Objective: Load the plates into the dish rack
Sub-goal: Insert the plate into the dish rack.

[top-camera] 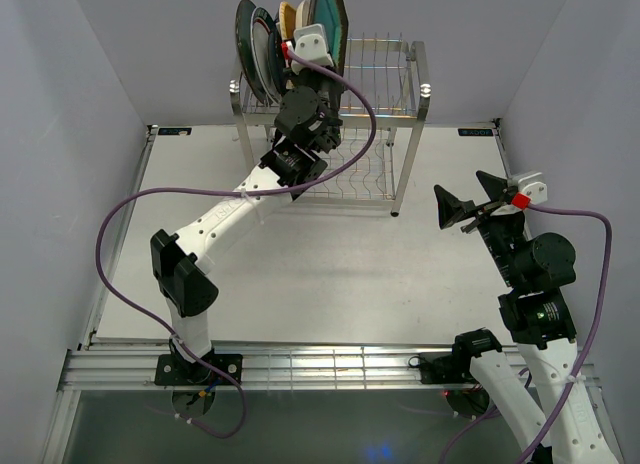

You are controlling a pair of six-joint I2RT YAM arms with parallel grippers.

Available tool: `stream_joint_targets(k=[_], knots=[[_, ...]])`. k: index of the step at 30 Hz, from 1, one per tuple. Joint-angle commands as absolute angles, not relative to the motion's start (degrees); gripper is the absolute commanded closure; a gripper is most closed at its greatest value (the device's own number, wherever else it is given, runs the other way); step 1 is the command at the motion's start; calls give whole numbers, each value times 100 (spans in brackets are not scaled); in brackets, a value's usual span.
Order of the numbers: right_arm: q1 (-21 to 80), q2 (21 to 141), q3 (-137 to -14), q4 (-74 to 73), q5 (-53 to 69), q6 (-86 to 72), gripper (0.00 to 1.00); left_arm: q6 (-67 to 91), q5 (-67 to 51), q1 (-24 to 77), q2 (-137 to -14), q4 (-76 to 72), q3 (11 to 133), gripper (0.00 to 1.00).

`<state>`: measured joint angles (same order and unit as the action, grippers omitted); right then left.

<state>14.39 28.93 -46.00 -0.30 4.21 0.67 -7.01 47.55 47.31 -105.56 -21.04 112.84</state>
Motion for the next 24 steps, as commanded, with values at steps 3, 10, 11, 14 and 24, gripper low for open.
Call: stream_joint_targets(k=[3, 10, 11, 14, 24], knots=[[1485, 2874, -4605, 211, 334, 141, 10, -624, 4474, 4790, -10248, -3006, 11531, 100], [1485, 2865, -4605, 211, 334, 149, 10, -712, 4535, 4799, -10450, -3015, 11619, 100], [1494, 2857, -4605, 211, 334, 141, 10, -721, 4526, 4799, -10485, -3006, 11645, 100], [1494, 2856, -4605, 202, 334, 149, 10, -826, 4579, 4808, -10625, -3006, 11768, 100], [1503, 2856, -4605, 202, 343, 149, 10, -1248, 4693, 4808, -11073, -3006, 12295, 100]])
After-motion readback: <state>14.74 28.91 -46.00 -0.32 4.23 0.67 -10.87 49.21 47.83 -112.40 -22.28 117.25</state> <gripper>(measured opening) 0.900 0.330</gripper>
